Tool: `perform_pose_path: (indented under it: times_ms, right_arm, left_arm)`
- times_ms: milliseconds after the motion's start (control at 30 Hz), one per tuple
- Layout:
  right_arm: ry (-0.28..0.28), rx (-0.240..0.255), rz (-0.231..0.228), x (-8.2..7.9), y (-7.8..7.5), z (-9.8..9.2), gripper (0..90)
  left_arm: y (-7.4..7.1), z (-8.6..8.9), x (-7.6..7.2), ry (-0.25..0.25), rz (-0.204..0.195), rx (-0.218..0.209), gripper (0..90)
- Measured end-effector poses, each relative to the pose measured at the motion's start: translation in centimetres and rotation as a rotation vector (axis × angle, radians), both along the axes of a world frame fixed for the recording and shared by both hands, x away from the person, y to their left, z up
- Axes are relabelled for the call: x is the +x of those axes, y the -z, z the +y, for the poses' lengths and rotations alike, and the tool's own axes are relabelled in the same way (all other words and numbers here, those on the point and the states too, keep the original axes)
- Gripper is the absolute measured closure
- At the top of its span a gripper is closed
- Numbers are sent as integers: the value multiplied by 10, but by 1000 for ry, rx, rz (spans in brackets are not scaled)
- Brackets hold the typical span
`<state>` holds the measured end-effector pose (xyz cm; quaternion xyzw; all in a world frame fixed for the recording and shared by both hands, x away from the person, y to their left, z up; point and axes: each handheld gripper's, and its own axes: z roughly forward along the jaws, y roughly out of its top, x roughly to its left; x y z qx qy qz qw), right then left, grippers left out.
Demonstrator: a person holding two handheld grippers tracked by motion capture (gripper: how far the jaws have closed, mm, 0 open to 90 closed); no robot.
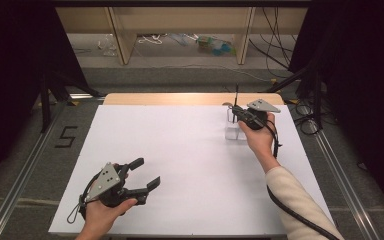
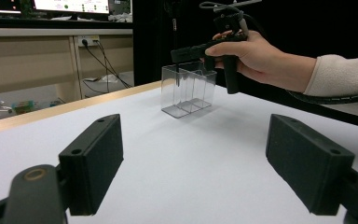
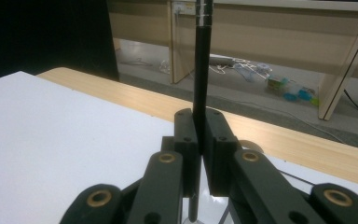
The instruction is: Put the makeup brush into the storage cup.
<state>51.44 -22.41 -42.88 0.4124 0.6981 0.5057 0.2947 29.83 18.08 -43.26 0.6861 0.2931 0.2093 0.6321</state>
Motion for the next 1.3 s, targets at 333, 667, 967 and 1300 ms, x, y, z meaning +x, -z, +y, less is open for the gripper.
perform_pose_path:
  times_ms: [333,667,967,1300]
  right_arm:
    - [0,4,-11,1,2,1,855]
    - [3,1,15,0,3,1,855]
    - [3,-7,7,0,3,0,855]
    - [7,2,7,0,1,-1,776]
  left_arm:
    - [0,0,0,-1,2,-1,192]
    - [0,0,0,0,3,1,192]
    - [0,0,0,0,3,2,192]
    - [0,0,0,0,4,0,191]
